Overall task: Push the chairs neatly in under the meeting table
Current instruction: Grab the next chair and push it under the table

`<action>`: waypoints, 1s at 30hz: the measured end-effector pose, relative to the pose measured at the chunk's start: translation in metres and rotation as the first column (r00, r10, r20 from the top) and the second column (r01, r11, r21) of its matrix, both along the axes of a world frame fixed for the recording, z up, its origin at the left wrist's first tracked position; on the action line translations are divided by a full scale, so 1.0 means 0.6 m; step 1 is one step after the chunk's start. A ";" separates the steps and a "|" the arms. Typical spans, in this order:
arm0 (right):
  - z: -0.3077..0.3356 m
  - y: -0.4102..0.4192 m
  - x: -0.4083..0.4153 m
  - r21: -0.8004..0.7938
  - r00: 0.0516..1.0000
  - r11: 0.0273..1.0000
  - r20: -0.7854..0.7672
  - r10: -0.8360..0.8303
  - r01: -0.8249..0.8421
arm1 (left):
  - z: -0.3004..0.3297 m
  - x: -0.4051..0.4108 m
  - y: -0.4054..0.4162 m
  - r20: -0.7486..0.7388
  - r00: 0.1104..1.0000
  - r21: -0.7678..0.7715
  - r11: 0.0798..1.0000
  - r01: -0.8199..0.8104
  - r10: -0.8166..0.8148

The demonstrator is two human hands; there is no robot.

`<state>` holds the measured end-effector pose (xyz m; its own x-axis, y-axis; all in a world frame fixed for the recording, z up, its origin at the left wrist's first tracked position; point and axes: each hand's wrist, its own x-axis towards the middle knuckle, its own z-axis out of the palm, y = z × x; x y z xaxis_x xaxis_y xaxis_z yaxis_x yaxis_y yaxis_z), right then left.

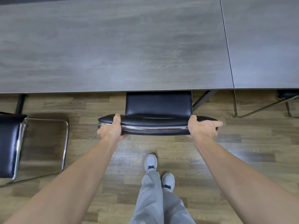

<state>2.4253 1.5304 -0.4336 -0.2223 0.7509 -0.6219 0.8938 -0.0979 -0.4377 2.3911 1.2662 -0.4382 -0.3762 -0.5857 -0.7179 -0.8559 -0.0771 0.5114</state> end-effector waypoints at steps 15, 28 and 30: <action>-0.009 0.020 -0.133 -0.019 0.996 1.000 -0.091 0.013 -0.015 | 0.008 -0.146 0.015 -0.027 0.998 -0.004 0.998 0.064 -0.064; -0.015 0.027 -0.167 0.014 0.997 1.000 -0.072 0.018 -0.017 | -0.004 -0.173 0.018 -0.062 0.997 -0.027 0.999 0.040 -0.041; -0.013 0.027 -0.165 0.010 0.997 1.000 -0.072 0.024 -0.024 | -0.008 -0.173 0.018 -0.062 0.997 -0.027 0.999 0.046 -0.048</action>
